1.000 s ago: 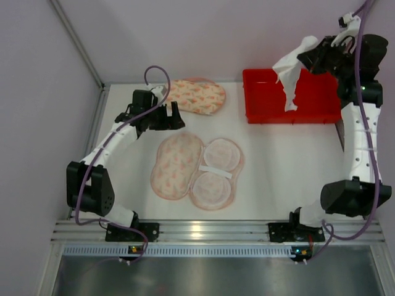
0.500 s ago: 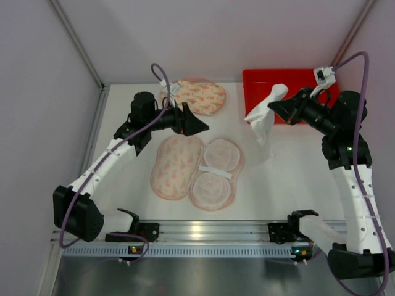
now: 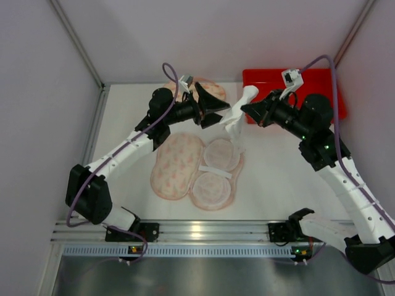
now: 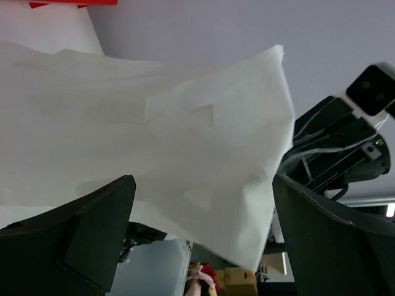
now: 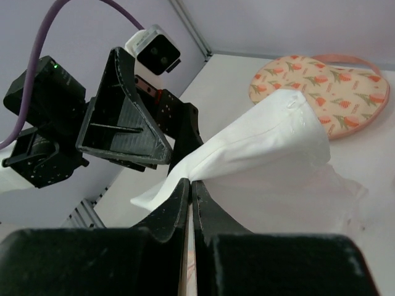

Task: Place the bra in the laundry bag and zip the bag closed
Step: Place the bra in the laundry bag.

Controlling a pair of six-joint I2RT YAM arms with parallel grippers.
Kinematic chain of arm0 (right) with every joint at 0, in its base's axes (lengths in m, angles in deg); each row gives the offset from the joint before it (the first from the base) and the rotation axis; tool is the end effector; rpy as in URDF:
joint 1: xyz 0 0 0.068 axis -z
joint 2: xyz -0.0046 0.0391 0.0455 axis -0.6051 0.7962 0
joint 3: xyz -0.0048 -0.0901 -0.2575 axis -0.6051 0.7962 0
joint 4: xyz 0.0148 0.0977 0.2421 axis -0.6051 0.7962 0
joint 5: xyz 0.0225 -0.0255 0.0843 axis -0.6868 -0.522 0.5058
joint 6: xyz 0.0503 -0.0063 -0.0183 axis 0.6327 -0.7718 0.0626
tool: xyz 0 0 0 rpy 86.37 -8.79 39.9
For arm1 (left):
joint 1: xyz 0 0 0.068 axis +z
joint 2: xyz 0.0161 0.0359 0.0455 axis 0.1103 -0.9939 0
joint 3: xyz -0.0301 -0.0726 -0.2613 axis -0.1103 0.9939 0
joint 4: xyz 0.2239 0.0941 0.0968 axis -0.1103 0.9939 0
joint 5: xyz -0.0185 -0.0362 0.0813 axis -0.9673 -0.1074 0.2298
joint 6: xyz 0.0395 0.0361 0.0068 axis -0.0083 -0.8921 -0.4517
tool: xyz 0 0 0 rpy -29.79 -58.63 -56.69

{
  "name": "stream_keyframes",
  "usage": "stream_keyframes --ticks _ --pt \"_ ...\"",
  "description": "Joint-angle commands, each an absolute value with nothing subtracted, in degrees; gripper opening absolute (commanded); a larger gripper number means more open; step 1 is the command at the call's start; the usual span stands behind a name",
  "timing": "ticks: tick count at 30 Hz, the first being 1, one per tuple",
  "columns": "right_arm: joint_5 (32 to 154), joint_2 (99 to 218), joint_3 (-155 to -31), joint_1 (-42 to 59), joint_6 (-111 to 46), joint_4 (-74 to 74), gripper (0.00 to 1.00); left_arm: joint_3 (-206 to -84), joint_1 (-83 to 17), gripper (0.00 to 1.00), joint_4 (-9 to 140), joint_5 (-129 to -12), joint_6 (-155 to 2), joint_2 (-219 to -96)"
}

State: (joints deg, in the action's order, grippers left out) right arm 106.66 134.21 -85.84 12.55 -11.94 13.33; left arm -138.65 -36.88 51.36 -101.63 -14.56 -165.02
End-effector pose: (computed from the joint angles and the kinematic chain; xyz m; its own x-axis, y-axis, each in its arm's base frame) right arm 0.1867 0.0997 0.4388 -0.3566 0.3082 -0.8819 -0.6184 0.6297 0.4701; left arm 0.2832 -0.1934 0.3571 -0.9044 -0.3280 -0.2730 0.2517 0.1065 -0.9619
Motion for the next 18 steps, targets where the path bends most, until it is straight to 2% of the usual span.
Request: stream_keyframes --ticks 1,5,7,8,10,11,14,15,16,18 --pt "102.37 135.59 -85.44 10.08 -10.51 6.65 0.00 -143.51 -37.62 0.99 47.26 -97.77 -6.52 -167.87" --pt "100.43 137.09 -85.88 8.58 -12.09 5.77 0.00 -144.31 -38.59 0.99 45.94 -97.33 -3.88 -169.54" --pt "100.16 137.53 -85.88 7.88 -12.97 5.86 0.00 -144.31 -38.33 0.95 44.64 -97.41 -3.61 -169.98" --pt "100.08 137.62 -85.62 7.71 -13.15 5.86 0.00 -144.31 -38.15 0.84 44.02 -97.33 -3.61 -170.07" --pt "99.90 137.35 -84.22 7.44 -13.59 5.94 0.00 -144.48 -37.19 0.72 41.66 -97.50 -3.79 -170.24" --pt "99.90 137.09 -83.69 7.27 -13.50 6.12 0.00 -144.57 -36.75 0.61 41.12 -97.59 -3.96 -170.24" --pt "99.64 135.95 -81.40 7.09 -13.68 7.00 0.00 -144.92 -34.65 0.39 40.32 -98.03 -5.10 -169.98" --pt "99.64 135.34 -80.88 7.09 -14.03 7.09 0.00 -145.01 -34.20 0.10 40.32 -98.20 -5.63 -169.72" --pt "99.55 134.90 -80.09 7.00 -14.20 7.35 0.00 -145.19 -33.33 0.00 40.32 -98.47 -5.81 -169.54" --pt "99.02 134.45 -79.64 7.00 -14.47 7.70 0.00 -145.80 -32.70 0.00 40.32 -99.08 -6.25 -169.37"
